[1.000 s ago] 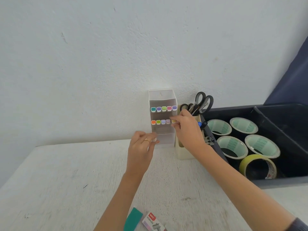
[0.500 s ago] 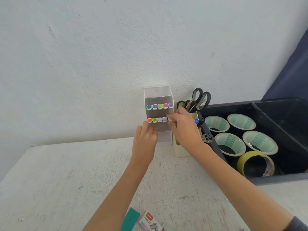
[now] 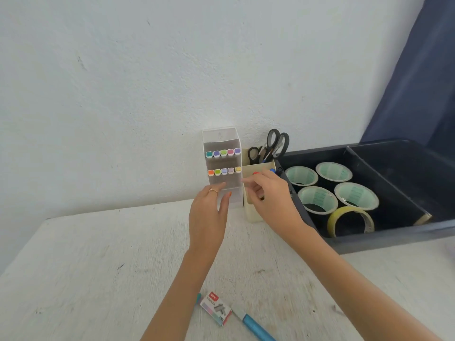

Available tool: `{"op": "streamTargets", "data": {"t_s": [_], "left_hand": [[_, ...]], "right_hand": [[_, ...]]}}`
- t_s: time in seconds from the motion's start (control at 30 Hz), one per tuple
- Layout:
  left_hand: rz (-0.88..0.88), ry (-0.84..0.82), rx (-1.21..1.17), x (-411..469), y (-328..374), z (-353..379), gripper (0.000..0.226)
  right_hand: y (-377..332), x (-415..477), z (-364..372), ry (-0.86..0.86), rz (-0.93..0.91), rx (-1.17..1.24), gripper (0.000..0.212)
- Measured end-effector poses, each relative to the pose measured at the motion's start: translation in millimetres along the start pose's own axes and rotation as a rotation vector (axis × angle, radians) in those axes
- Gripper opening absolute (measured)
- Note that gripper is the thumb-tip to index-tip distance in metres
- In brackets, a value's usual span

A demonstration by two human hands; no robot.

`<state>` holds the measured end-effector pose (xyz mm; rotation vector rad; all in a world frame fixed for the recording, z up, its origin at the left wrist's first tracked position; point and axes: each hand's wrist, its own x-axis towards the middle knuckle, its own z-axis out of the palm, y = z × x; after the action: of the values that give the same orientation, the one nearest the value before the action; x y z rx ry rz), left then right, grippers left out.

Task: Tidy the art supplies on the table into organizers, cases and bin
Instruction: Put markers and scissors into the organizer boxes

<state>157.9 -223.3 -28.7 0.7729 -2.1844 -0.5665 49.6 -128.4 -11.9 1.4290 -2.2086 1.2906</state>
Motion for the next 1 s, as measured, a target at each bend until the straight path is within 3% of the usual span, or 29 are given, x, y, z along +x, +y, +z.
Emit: {"op": "streamTargets", "data": {"t_s": [0.17, 0.37, 0.6, 0.7, 0.83, 1.0], "left_hand": [[-0.090, 0.010, -0.255, -24, 36, -7, 0.022], [-0.106, -0.112, -0.380, -65, 67, 4, 0.017], [-0.160, -0.291, -0.467, -115, 97, 32, 0.015], [-0.169, -0.365, -0.499, -131, 107, 43, 0.012], [-0.157, -0.437, -0.493, -144, 114, 52, 0.012], [-0.132, -0.466, -0.473, -151, 116, 55, 0.016]], "right_hand": [[-9, -38, -28, -0.024, 0.106, 0.080, 0.019], [-1, -87, -75, -0.107, 0.250, 0.112, 0.014], [35, -153, -144, -0.313, 0.465, -0.028, 0.012], [55, -183, -165, -0.442, 0.570, -0.143, 0.025], [68, -214, -175, -0.549, 0.590, -0.300, 0.035], [67, -225, -173, -0.518, 0.550, -0.248, 0.022]]}}
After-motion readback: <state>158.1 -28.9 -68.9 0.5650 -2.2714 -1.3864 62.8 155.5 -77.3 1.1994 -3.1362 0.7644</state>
